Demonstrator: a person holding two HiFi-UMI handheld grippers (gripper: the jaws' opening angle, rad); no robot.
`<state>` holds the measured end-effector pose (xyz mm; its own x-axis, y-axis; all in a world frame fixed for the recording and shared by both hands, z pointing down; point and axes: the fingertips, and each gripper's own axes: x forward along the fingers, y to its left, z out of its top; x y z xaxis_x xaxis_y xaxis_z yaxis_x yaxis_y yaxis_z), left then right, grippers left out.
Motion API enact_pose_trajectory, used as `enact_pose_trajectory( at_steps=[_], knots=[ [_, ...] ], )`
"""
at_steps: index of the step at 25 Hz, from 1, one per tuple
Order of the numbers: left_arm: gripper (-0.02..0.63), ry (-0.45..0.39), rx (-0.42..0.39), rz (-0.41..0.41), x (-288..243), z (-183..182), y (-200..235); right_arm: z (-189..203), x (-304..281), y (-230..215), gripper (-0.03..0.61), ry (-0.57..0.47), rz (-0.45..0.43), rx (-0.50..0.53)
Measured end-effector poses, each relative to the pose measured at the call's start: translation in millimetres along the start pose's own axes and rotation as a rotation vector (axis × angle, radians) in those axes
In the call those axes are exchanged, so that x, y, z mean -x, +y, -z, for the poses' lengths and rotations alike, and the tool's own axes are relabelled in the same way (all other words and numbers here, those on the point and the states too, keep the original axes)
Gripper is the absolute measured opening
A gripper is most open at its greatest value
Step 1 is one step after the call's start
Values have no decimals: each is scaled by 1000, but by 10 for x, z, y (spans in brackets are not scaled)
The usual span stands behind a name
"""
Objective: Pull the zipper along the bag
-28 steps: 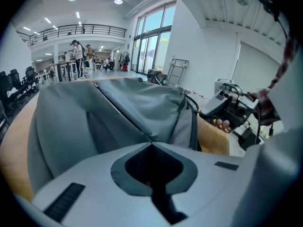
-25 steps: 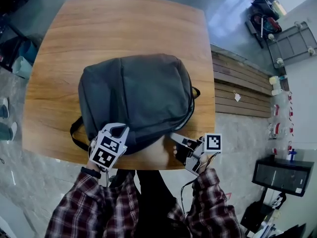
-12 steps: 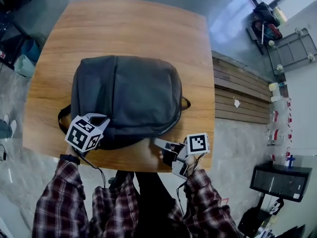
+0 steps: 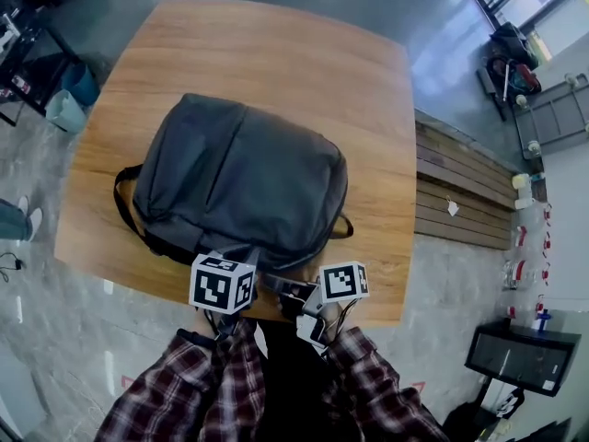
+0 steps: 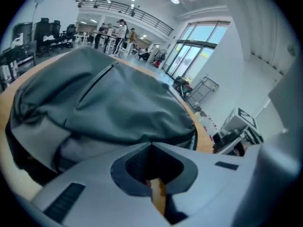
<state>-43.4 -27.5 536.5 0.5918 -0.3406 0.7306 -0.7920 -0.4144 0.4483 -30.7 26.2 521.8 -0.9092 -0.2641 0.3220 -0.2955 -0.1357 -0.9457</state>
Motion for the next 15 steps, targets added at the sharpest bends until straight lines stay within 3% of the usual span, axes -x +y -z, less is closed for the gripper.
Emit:
enact_pose_trajectory(
  at_steps=[4,9,15],
  knots=[
    [8,-27,34,-8,-70,213,109,54,-41,-100,9,-10,-24,-81],
    [8,-12,43,47,-82,215,142,44,33,-152,9,3,-48,-96],
    [8,-12,41,58,19,234,342,-34,191,-140,9,-4,-82,-128]
  ],
)
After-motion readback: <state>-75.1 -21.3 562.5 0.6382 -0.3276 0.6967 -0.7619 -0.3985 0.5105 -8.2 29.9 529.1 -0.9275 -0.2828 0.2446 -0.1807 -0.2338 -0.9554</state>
